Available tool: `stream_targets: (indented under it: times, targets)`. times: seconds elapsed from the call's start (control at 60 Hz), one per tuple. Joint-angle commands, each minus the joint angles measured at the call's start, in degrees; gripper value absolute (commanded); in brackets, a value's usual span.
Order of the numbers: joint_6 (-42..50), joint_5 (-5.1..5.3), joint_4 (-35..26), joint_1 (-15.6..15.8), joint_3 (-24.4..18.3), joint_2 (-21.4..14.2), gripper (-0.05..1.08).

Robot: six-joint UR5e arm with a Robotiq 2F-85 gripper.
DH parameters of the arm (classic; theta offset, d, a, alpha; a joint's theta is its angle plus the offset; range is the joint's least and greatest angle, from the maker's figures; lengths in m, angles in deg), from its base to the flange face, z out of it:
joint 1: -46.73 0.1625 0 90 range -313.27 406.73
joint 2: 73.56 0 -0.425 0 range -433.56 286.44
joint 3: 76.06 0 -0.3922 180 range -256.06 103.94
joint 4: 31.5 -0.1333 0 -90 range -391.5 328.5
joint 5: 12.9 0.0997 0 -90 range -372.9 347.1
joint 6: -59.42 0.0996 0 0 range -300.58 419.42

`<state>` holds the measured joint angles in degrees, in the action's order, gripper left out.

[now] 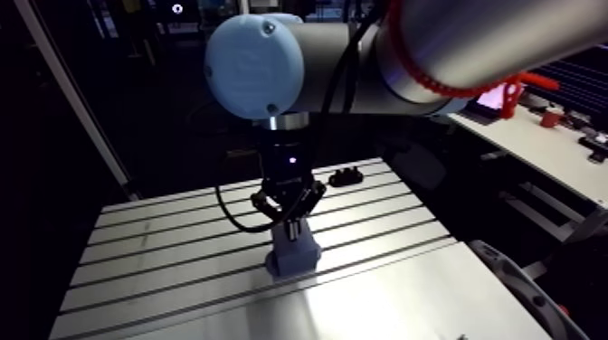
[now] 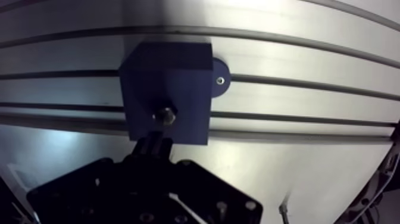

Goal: Pick up the M10 bolt and insert it into the hex recess until seated.

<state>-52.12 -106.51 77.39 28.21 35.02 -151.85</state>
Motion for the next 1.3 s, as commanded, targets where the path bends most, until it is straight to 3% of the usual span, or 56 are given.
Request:
stream_targets:
  times: [0.017, 1.3]
  targets:
    - [-0.7, -0.22, 1.5, 0.0, 0.2, 0.1, 1.07]
    - [-1.7, -0.92, 1.5, 0.0, 0.5, 1.3, 1.07]
